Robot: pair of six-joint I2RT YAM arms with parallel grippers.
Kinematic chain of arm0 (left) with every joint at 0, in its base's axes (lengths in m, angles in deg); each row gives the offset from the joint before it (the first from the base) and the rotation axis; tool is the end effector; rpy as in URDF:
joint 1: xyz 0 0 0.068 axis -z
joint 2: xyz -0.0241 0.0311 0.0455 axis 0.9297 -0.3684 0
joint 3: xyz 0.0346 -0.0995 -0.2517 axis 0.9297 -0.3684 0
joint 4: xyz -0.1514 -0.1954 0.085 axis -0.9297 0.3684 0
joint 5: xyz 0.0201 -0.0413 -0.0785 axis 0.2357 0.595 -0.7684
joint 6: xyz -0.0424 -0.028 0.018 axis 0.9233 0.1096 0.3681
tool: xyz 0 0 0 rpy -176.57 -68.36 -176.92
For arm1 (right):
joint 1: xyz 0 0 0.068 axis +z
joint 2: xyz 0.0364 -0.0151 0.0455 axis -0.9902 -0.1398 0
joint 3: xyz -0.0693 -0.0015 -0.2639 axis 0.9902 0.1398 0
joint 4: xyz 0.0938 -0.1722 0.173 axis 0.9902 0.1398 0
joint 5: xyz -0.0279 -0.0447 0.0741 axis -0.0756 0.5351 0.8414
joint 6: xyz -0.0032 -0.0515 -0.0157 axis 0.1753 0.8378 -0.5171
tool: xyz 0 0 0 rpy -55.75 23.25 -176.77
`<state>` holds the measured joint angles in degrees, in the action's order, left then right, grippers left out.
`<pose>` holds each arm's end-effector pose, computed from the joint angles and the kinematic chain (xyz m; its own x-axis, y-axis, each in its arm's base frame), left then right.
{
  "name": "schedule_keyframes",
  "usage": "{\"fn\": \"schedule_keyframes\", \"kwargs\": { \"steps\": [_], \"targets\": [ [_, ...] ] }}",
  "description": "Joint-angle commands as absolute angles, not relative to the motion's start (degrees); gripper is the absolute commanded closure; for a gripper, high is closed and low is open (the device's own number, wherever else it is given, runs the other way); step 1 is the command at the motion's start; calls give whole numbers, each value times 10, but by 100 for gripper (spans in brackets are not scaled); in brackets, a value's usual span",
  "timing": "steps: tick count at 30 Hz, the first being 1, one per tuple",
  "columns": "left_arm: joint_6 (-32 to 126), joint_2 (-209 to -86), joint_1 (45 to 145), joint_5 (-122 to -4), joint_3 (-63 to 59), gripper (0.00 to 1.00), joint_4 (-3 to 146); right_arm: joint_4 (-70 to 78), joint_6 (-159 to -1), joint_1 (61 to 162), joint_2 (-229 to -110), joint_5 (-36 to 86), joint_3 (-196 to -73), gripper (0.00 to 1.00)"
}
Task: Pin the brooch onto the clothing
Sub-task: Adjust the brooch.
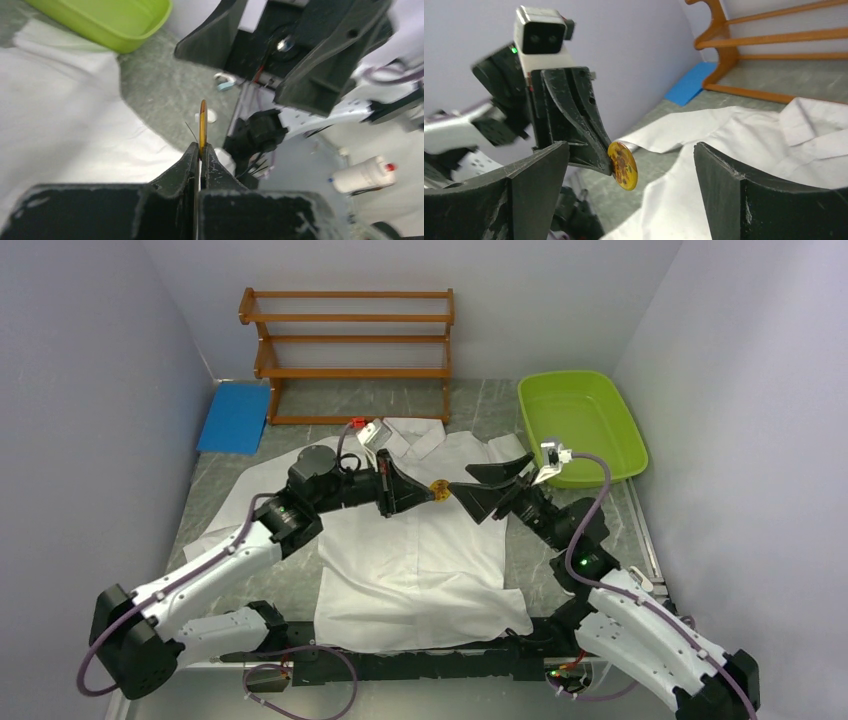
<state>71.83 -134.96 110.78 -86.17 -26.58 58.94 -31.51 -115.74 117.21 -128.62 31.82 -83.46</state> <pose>0.1757 -0.1856 0.3411 -0.5740 -0.1595 -0.8032 0.7691 0.2315 -0.5957 0.1365 0.1077 0.3118 -0.3160 0.5781 -0.7523 -0.7372 0.3496 0.5782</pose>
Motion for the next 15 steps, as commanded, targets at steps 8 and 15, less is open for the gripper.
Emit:
{"fn": "schedule_keyframes", "kwargs": {
  "steps": [8,15],
  "targets": [
    [142,-1275,1110,-855,-156,97,1048,8,-799,1174,-1299,566,-995,1],
    [-111,-1216,1110,-868,-179,97,1118,8,-736,1186,-1287,566,-991,3]
  ]
}}
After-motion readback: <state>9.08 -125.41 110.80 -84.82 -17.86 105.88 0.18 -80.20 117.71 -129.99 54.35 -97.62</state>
